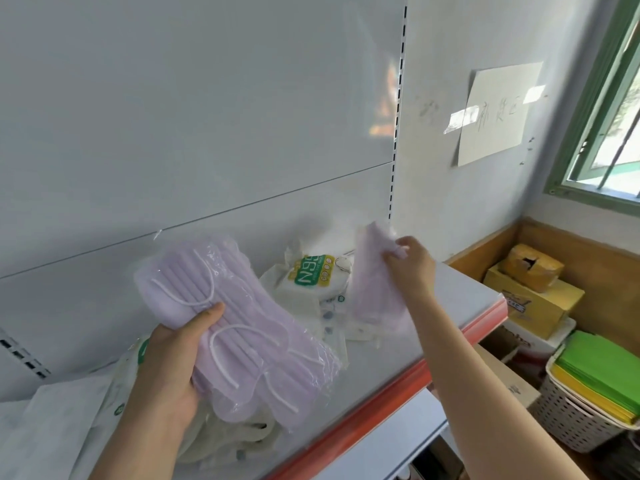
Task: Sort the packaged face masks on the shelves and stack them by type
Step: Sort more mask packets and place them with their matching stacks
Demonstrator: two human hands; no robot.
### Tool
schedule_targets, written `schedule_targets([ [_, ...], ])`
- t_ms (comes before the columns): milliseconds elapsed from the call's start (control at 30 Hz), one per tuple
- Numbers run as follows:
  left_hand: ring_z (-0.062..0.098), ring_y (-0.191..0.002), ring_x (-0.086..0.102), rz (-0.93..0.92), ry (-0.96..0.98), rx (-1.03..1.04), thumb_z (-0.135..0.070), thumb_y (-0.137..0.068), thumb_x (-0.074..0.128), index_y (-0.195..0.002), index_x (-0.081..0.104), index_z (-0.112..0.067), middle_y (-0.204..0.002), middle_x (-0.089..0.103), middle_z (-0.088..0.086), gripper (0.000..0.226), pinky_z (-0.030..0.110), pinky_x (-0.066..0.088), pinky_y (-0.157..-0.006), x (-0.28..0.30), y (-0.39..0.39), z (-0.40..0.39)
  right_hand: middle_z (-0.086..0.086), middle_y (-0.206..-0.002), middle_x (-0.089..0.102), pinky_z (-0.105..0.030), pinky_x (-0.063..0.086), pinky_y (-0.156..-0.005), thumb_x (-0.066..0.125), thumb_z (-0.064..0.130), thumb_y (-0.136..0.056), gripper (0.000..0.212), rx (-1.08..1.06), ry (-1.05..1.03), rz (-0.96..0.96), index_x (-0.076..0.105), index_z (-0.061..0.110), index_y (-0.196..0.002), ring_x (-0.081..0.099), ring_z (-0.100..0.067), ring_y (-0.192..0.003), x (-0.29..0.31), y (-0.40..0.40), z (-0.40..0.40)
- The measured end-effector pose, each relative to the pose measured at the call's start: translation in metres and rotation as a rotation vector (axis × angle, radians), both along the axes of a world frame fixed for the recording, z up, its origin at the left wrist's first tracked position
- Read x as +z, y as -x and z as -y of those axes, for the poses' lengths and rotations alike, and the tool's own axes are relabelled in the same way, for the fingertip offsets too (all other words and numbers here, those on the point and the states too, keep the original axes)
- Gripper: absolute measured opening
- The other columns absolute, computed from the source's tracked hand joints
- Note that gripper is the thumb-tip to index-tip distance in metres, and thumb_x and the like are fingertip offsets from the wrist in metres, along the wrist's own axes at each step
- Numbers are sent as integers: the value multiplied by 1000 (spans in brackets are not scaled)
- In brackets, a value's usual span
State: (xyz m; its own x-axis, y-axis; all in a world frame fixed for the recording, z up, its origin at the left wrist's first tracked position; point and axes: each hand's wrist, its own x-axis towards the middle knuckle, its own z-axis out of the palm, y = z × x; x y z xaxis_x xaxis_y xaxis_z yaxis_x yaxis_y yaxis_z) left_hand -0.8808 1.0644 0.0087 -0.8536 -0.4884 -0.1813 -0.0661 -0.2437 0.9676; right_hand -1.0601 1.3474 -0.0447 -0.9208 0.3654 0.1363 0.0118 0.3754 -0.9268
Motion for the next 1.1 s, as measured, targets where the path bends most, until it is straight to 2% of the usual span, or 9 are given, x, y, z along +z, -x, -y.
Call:
schedule_targets([
  [67,33,-101,72,-2,8,1,-17,-84,77,-119,73,-20,-112,77,6,35,55,54,-95,1,-1,0,-7,-92,67,-27,42,-56,64,23,-89,15,-30,142,-78,59,21,-103,59,-23,-76,22,-7,-14],
  [233,33,-100,72,-5,9,-30,-18,-84,78,-119,72,-21,-109,77,8,36,53,54,-95,9,1,-7,-5,-92,69,-37,56,-74,65,41,-93,31,88,429,-144,62,12,-105,66,-22,-81,74,-28,-25],
  [467,32,-91,75,28,0,-172,-23,-93,69,-119,72,-13,-98,79,11,27,40,58,-82,33,8,-23,-15,-104,68,-37,59,-81,67,1,-84,45,845,770,-80,56,2,-128,66,-28,-91,102,-64,30],
  [600,20,-95,73,-44,-94,-243,-55,-100,49,-133,64,-22,-125,72,8,49,29,58,-84,53,17,-31,-15,-120,67,-45,51,-100,64,-20,-74,78,971,535,-44,47,13,-142,65,-34,-107,92,-80,78],
  [700,25,-92,76,-23,21,-283,-40,-95,65,-127,67,-16,-112,77,10,40,33,59,-80,46,15,-29,-12,-128,63,-53,47,-104,71,-2,-67,99,953,332,-50,35,32,-152,61,-37,-114,71,-91,105],
  [833,33,-81,76,89,51,-127,-14,-82,81,-114,70,-11,-91,79,14,34,39,60,-71,22,19,-17,-4,-133,60,-27,50,-93,72,12,-88,77,801,414,-39,32,26,-153,61,-18,-114,60,-78,90],
  [967,34,-88,72,75,-19,-39,-17,-81,81,-113,69,-13,-102,76,18,34,35,54,-68,17,21,-11,-12,-149,42,-40,37,-106,63,60,-87,83,215,-677,236,38,8,-146,40,-32,-136,22,-26,27],
  [1033,34,-92,71,52,-33,-49,-18,-82,80,-114,70,-16,-105,75,16,34,36,53,-71,13,21,-11,-12,-141,49,-39,42,-100,63,63,-84,71,219,-855,417,55,9,-130,46,-31,-129,-2,-19,9],
  [1100,33,-92,69,43,-32,-51,-18,-82,80,-111,70,-18,-105,75,14,30,37,52,-72,11,23,-12,-10,-107,67,-30,48,-72,67,48,-83,40,212,-750,394,68,13,-102,63,-29,-100,-12,-24,4],
])
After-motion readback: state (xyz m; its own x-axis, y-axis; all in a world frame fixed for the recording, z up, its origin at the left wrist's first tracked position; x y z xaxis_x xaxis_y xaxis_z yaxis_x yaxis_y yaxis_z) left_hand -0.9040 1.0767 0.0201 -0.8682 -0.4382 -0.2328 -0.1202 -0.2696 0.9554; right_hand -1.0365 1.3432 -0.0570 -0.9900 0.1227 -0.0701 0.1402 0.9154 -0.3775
